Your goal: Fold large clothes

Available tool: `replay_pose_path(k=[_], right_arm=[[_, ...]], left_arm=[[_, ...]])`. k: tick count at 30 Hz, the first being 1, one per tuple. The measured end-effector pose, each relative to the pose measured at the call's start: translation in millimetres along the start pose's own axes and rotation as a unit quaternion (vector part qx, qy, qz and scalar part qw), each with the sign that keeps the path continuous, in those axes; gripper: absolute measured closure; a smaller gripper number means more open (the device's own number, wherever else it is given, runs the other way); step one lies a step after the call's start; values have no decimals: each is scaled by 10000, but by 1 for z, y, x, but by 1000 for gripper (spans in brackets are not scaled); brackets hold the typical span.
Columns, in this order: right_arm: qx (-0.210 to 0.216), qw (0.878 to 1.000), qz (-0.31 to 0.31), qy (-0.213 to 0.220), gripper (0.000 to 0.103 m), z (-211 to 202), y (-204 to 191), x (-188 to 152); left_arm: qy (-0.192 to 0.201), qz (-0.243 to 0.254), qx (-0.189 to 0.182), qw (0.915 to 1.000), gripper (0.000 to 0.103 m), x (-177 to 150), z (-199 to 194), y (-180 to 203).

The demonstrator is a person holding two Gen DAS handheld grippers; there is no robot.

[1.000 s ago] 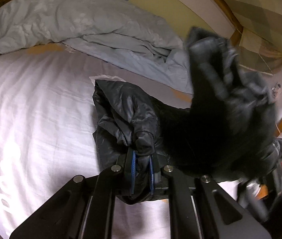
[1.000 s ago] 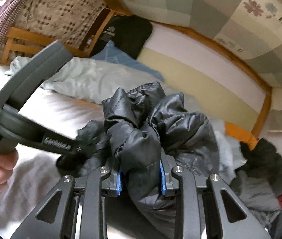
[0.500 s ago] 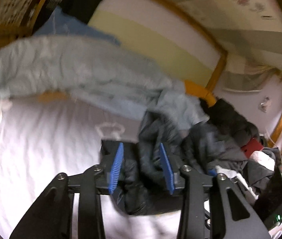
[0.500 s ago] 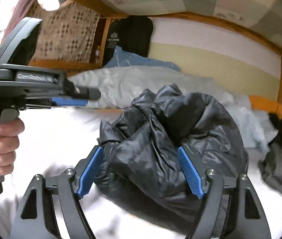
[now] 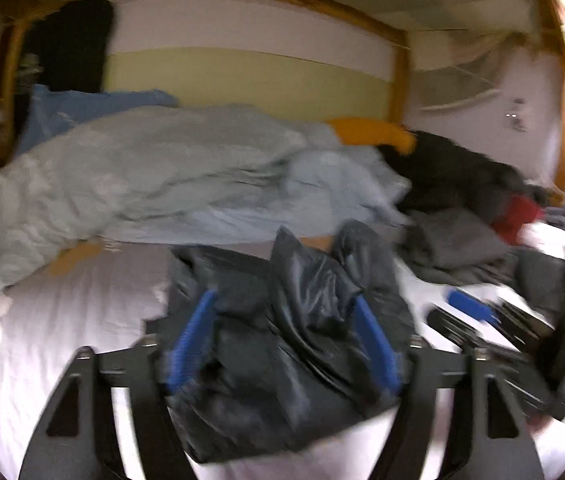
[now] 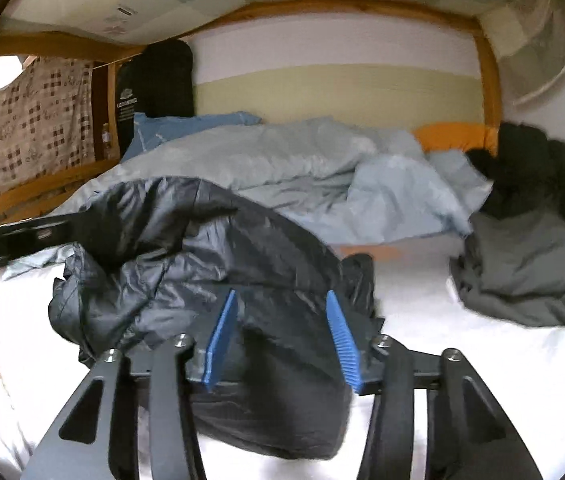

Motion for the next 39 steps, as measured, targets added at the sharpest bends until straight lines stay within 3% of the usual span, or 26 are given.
replay_pose_path(k=[1, 3, 4, 5, 6, 10, 16, 18, 20, 22, 25, 28, 31, 34, 36, 39], right_arm=[[149, 9998, 39, -86, 59, 4, 1, -2], [373, 9991, 55, -184, 59, 11, -1, -3], [492, 9986, 25, -198, 59, 15, -4, -3], [537, 9984, -6, -189, 59, 18, -8, -3], [556, 9983, -27, -165, 59, 21, -11, -1], [653, 9976, 100, -184, 59, 41, -19, 9], [582, 9973, 194, -410, 59, 67, -22, 4], [521, 9971, 246, -489, 59, 74, -20, -1], [507, 9966, 289, -587, 59, 80, -18, -7], [523, 9963, 314, -598, 59, 81, -17, -10], [621, 9975, 74, -339, 59, 68, -23, -4], [795, 9964, -248, -145, 59, 57, -42, 3], [1074, 9931, -318, -352, 59, 63, -61, 1], [1735, 9814, 72, -815, 59, 75, -72, -11], [1773, 9799, 162, -903, 59, 78, -74, -18], [1711, 9819, -5, -816, 59, 77, -78, -24]], left_arm=[[146, -95, 45, 9998, 55, 2, 1, -7], [193, -362, -144, 9991, 83, 0, 3, -17], [175, -476, -278, 9983, 91, -1, 4, -23], [145, -490, -240, 9984, 99, -4, 4, -26], [106, -473, -76, 9988, 100, -6, 5, -32], [-269, -734, 608, 9951, 101, -29, 11, -63], [-926, -1215, 1035, 9828, 101, -78, 32, -108], [-1151, -1222, 1359, 9764, 103, -92, 42, -117], [-1364, -1448, 1266, 9718, 103, -108, 52, -127], [-1327, -1697, 1180, 9694, 103, -114, 51, -135], [-728, -1735, 1100, 9759, 103, -94, 25, -135], [106, -1425, 838, 9862, 103, -62, -12, -112], [625, -949, 465, 9924, 102, -37, -36, -77], [399, -445, -142, 9981, 90, -30, -28, -45], [281, -264, -17, 9993, 89, -36, -18, -35], [-233, -274, 38, 9993, 89, -50, 12, -36]])
Point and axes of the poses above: each gripper's, at about its wrist camera, not at the fingertips, and z roughly the way its jaws point, y to its right, x to its top, the point moved 5 cm from there along z, roughly the way its jaws point, and after that the axes turned 6 degrees about -x, right-handed, at the moved point
